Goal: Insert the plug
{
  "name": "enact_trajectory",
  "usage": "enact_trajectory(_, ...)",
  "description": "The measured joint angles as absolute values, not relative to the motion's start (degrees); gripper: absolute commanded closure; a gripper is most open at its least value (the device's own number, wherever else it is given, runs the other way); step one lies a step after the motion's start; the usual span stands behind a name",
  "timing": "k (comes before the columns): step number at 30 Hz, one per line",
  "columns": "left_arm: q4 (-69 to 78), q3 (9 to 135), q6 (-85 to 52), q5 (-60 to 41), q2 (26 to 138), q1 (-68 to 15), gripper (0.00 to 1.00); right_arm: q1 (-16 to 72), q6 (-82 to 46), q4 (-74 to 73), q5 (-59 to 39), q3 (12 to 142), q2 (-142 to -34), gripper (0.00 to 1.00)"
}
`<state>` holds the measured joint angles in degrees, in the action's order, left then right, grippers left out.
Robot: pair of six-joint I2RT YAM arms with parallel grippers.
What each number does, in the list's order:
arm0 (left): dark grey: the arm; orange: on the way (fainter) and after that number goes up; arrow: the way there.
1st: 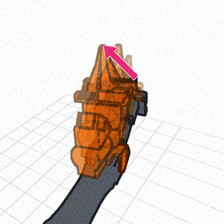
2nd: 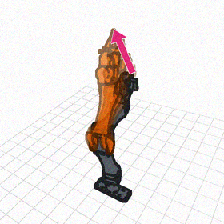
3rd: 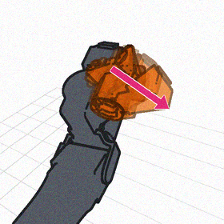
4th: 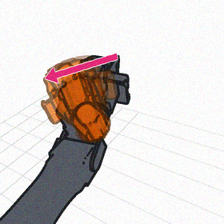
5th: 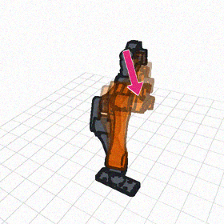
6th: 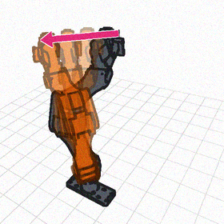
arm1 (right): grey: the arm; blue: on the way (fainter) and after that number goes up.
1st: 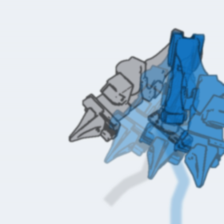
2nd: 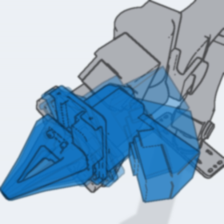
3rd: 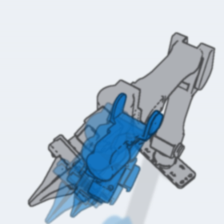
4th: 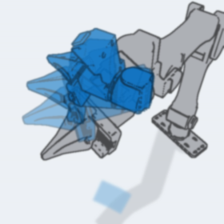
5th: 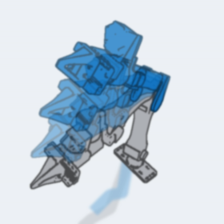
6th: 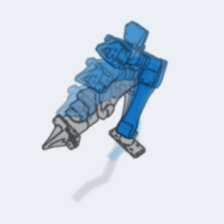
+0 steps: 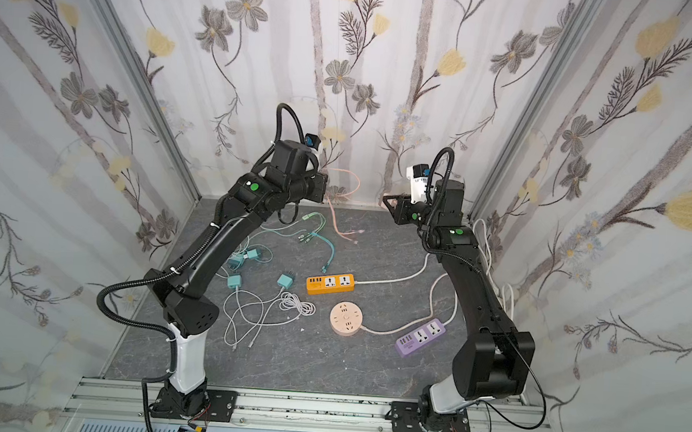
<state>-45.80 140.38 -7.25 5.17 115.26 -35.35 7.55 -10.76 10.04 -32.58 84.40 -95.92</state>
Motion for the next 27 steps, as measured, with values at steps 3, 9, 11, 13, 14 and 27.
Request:
enact_trajectory(3, -46.98, 145.58, -9.34, 0.97, 117.80, -35.33, 1.00, 7.55, -10.04, 10.07, -32.29, 83.81, -94.13, 1.00)
enact_trajectory(9, -47.11, 151.33, -12.05, -3.36, 126.48, -35.33, 1.00, 6.61, -8.67, 11.07, -24.23, 81.73, -89.43, 1.00)
enact_trajectory(11, -45.71, 152.05, -12.67, -3.44, 128.84, -35.27, 1.00, 5.69, -8.49, 11.11, -21.61, 81.21, -88.18, 1.00)
enact_trajectory(13, -42.17, 152.35, -13.54, -3.27, 131.35, -35.20, 1.00, 4.16, -8.51, 11.31, -20.18, 81.21, -87.72, 1.00)
enact_trajectory(14, -40.05, 152.42, -13.76, -3.14, 132.55, -35.20, 1.00, 3.51, -8.49, 11.49, -20.18, 81.30, -87.68, 1.00)
enact_trajectory(27, -14.09, 160.57, -23.94, -10.57, 154.87, -36.80, 0.41, 0.64, -0.49, 14.66, -30.26, 80.90, -88.38, 1.00)
